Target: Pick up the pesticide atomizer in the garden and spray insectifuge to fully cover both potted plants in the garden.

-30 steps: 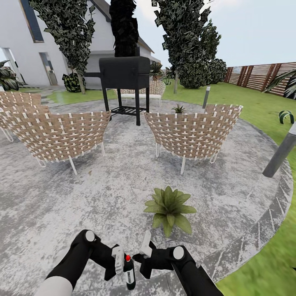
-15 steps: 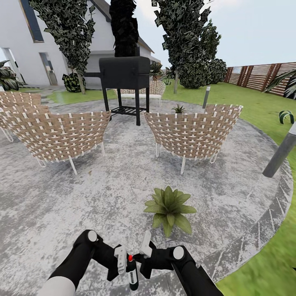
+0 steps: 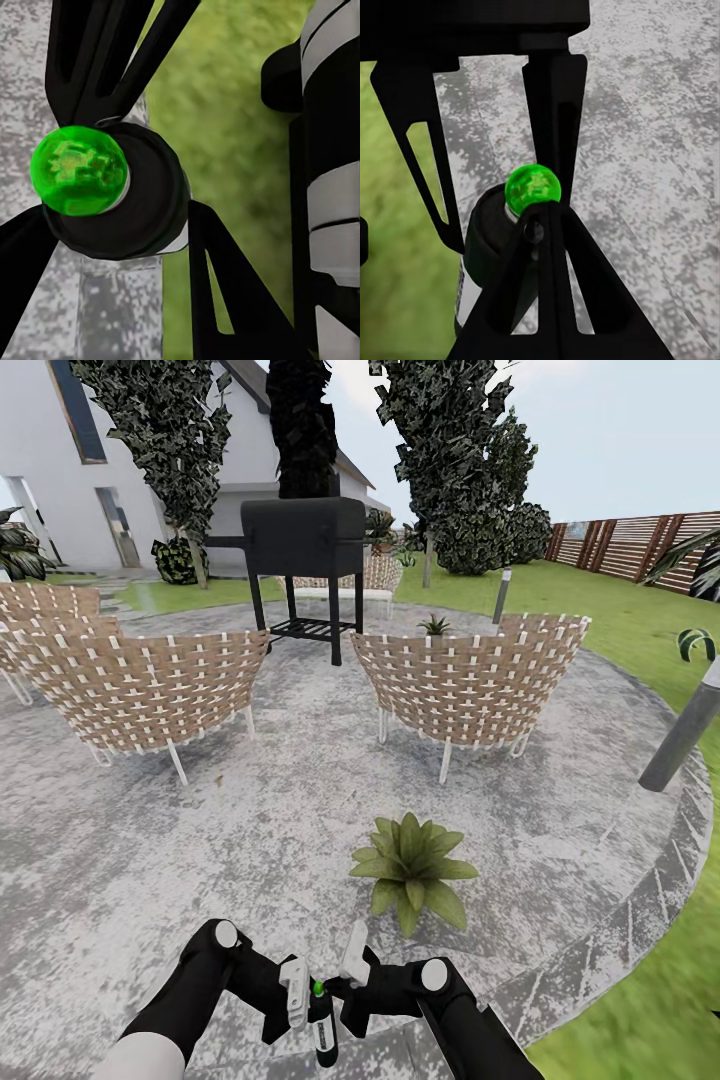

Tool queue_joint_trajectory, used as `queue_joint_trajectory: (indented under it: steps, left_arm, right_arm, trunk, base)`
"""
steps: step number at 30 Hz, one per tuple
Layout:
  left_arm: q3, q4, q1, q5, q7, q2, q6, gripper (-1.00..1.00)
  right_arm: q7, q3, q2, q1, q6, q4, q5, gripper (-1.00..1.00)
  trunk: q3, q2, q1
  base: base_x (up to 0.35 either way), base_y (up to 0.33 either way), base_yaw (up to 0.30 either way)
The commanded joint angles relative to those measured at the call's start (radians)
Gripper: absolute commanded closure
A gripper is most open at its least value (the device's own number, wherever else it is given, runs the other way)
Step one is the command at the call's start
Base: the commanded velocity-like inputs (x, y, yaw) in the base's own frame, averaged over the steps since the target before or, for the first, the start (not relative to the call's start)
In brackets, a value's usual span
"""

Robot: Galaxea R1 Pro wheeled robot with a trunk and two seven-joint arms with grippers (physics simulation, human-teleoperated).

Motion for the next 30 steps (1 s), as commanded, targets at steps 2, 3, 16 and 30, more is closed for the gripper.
queue_joint_trajectory:
  steps: [2, 3, 16, 30]
  left_arm:
    - [0.005, 0.002, -0.001, -0.003, -0.005, 0.001, -0.005, 1.00]
    - [0.005, 0.004, -0.002, -0.003, -0.005, 0.004, -0.005, 1.00]
    - [0.010, 0.009, 0.001, -0.021, -0.002, 0.220, -0.009, 1.00]
    - [0.249, -0.005, -0.037, 0.003, 0.119, 0.260, 0.212, 1.00]
  right_arm:
    - [0.004, 0.000, 0.001, 0.000, 0.000, -0.002, 0.004, 1.00]
    - [0.004, 0.000, 0.001, 0.000, 0.000, -0.002, 0.004, 1.00]
    - [0.004, -0.003, 0.001, 0.000, -0.001, 0.000, 0.005, -1.00]
    - [-0.552, -0.156, -0.081, 0.002, -0.006, 0.308, 0.007, -1.00]
  trunk:
    - [-0.001, 0.000, 0.000]
    - [-0.001, 0.000, 0.000]
    - [-0.001, 0.000, 0.000]
    - [-0.001, 0.000, 0.000]
  base:
    - [0.000, 0.000, 0.000]
    - [0.000, 0.000, 0.000]
    - [0.000, 0.000, 0.000]
    - [0.000, 0.000, 0.000]
